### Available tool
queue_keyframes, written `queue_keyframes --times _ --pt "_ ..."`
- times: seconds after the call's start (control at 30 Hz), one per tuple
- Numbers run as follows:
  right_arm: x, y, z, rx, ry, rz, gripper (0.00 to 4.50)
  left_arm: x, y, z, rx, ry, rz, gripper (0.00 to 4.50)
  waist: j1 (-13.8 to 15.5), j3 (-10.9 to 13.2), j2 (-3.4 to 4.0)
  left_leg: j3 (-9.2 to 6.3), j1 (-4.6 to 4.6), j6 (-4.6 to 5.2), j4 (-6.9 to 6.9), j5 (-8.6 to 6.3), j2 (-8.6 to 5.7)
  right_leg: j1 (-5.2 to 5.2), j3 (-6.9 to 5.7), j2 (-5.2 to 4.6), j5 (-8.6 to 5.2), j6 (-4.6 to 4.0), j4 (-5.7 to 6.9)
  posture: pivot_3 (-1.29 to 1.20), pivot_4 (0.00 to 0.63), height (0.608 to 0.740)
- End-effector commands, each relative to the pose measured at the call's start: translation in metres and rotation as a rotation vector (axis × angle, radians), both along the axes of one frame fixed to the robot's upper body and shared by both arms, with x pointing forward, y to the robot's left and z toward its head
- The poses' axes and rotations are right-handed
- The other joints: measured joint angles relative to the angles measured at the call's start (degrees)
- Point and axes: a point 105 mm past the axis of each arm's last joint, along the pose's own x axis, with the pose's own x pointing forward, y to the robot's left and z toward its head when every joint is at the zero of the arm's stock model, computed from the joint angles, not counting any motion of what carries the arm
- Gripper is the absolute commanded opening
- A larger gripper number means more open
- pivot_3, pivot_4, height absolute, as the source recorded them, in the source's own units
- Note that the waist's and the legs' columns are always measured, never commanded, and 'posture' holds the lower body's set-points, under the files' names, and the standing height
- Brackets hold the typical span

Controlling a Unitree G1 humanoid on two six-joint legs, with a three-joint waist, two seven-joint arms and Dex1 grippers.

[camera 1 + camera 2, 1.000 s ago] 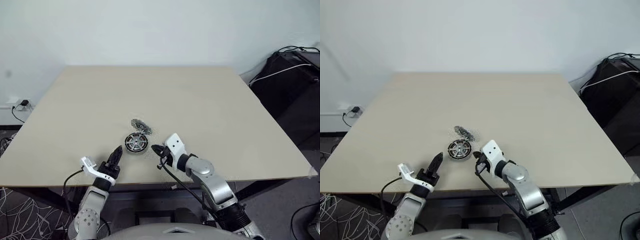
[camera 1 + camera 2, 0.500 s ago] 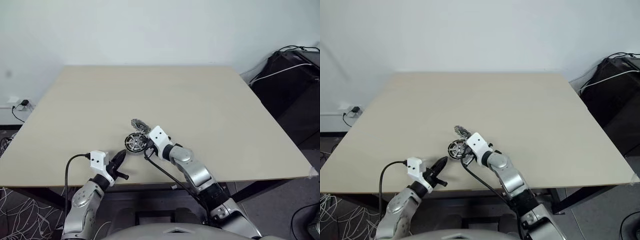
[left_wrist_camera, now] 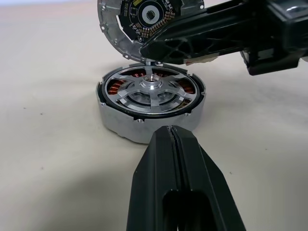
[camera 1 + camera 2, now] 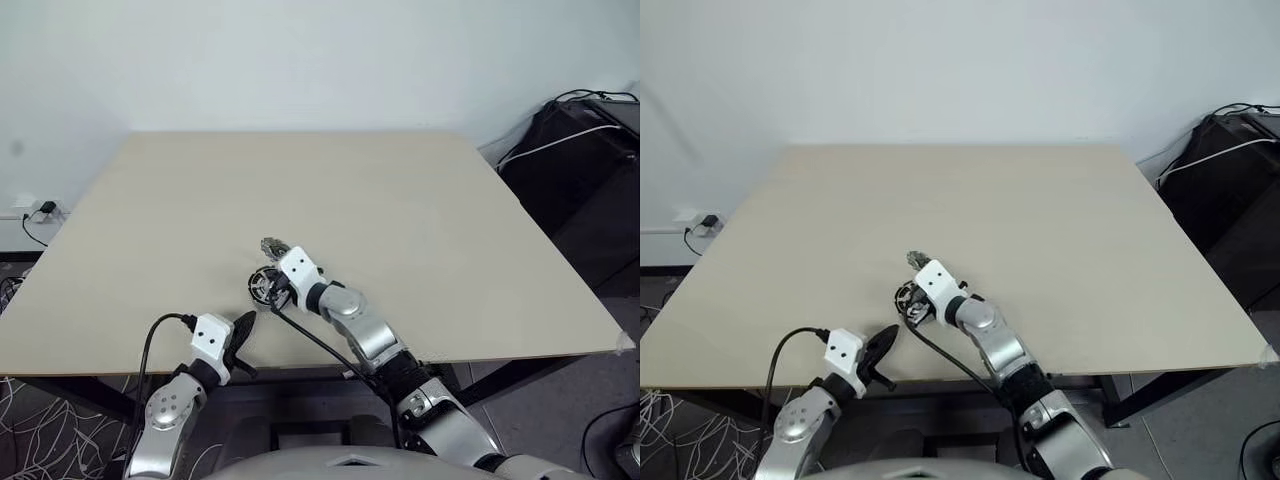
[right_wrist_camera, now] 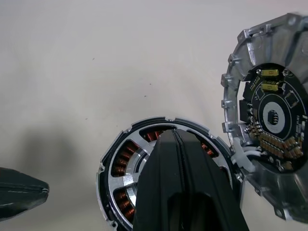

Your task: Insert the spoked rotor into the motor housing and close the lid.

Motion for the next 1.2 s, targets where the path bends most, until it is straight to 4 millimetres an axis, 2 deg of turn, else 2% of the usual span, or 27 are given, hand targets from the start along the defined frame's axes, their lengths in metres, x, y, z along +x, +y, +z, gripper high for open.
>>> queue_keyframes --times 0.03,0.17,0.23,0.3,0.4,0.53,0.67,0.9,1.07,1.2 --pt "0.005 0.003 0.002 0.003 -0.009 0.006 0.00 0.001 -0.002 0.006 0.025 -0.058 -0.006 0.04 0.0 0.0 0.01 0.00 0.01 0.00 0.00 0.00 0.00 0.01 0.00 0.00 0.00 0.00 0.00 0.00 0.000 0.740" --pt "0.002 -0.004 -0.020 -0.091 0.044 0.008 0.00 0.002 -0.001 0.006 0.032 -0.074 -0.001 0.04 -0.2 -0.1 0.14 0.01 0.05 0.01 0.01 0.00 -0.01 0.03 0.01 0.00 0.00 0.00 0.03 0.00 0.000 0.740" --pt "0.001 -0.007 -0.023 -0.100 0.050 0.009 0.00 0.002 -0.002 0.006 0.023 -0.075 0.000 0.04 -0.2 -0.2 0.22 0.00 0.14 0.00 0.00 0.00 -0.01 0.10 0.00 0.00 0.00 0.00 0.06 0.00 0.000 0.740" --pt "0.001 -0.007 -0.018 -0.074 0.043 0.008 0.00 0.002 -0.002 0.006 0.019 -0.077 -0.001 0.04 -0.2 -0.3 0.36 0.00 0.22 0.00 0.01 0.00 0.00 0.17 0.00 0.00 -0.01 -0.01 0.06 0.00 0.000 0.740" --pt "0.002 -0.007 0.001 0.011 0.014 0.008 0.00 0.003 -0.004 0.006 0.008 -0.076 -0.006 0.04 -0.3 -0.4 0.39 0.00 0.23 0.01 0.02 0.00 0.00 0.17 0.00 0.00 -0.01 0.00 0.10 0.00 0.000 0.740" --pt "-0.013 -0.010 0.020 0.000 -0.062 0.123 0.00 0.005 -0.006 0.006 -0.001 -0.078 -0.006 0.04 -0.2 -0.4 0.42 -0.01 0.20 0.15 0.04 0.09 -0.02 0.14 0.01 0.00 -0.03 0.00 0.12 0.00 0.000 0.740" --pt "-0.029 -0.017 0.023 -0.122 -0.127 0.280 0.00 0.007 -0.009 0.005 -0.010 -0.069 -0.017 0.04 -0.3 -0.4 0.39 0.00 0.20 0.25 0.06 0.15 -0.04 0.14 0.01 0.02 -0.03 0.01 0.11 0.00 0.000 0.740" --pt "-0.029 -0.021 0.025 -0.239 -0.176 0.384 0.00 0.010 -0.012 0.004 -0.025 -0.066 -0.022 0.04 -0.1 -0.4 0.37 0.00 0.22 0.26 0.09 0.15 -0.03 0.14 -0.01 0.06 -0.03 0.01 0.16 0.00 0.000 0.740" --pt "-0.020 -0.007 0.034 -0.152 -0.165 0.313 0.00 0.009 -0.012 0.003 -0.041 -0.056 -0.016 0.04 0.0 -0.4 0.35 -0.01 0.21 0.26 0.07 0.15 -0.03 0.13 -0.01 0.06 -0.03 0.01 0.15 0.00 0.000 0.740" --pt "-0.015 0.005 0.030 -0.121 -0.152 0.256 0.00 0.008 -0.011 0.002 -0.043 -0.051 -0.010 0.04 0.3 -0.4 0.34 -0.01 0.21 0.26 0.06 0.15 -0.03 0.12 -0.01 0.06 -0.03 0.00 0.16 0.00 0.000 0.740"
